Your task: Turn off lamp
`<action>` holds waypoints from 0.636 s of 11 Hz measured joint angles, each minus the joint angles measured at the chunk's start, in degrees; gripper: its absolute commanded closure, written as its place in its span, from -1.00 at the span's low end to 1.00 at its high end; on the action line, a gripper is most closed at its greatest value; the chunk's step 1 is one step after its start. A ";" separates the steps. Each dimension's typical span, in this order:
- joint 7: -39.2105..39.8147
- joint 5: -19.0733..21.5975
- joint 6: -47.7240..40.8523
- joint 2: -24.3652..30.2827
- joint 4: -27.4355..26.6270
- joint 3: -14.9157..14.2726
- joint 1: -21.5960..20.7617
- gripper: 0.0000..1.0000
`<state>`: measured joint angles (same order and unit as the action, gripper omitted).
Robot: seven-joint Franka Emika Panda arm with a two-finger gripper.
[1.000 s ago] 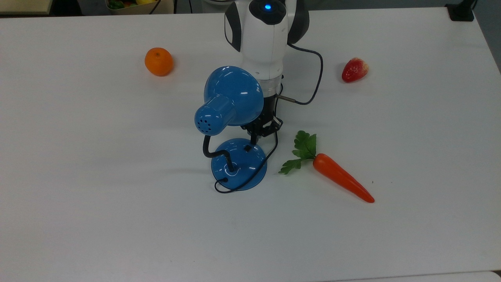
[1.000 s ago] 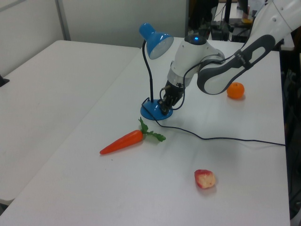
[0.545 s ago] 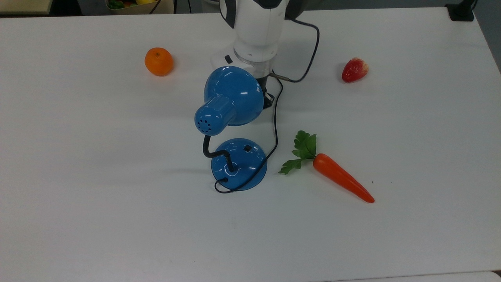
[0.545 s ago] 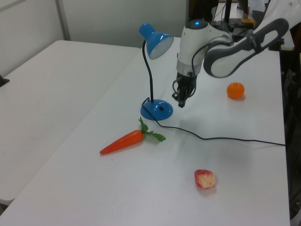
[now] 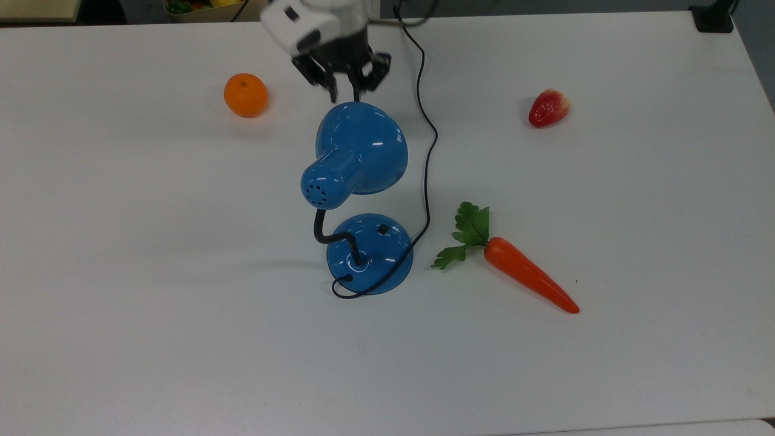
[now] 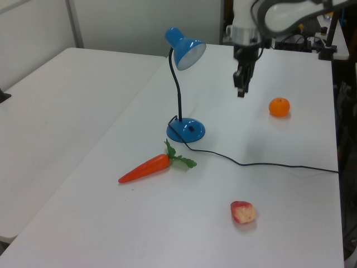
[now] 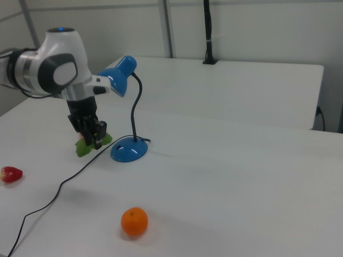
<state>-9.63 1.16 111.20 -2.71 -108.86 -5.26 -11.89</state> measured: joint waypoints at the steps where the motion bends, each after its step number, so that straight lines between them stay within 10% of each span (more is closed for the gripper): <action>1: 1.73 0.01 -2.35 2.07 0.00 -0.01 1.11 -1.00; 7: 10.60 0.09 -14.73 4.74 5.29 -0.14 8.31 -1.00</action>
<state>0.97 1.25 96.47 2.03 -103.56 -5.40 -3.58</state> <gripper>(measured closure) 0.000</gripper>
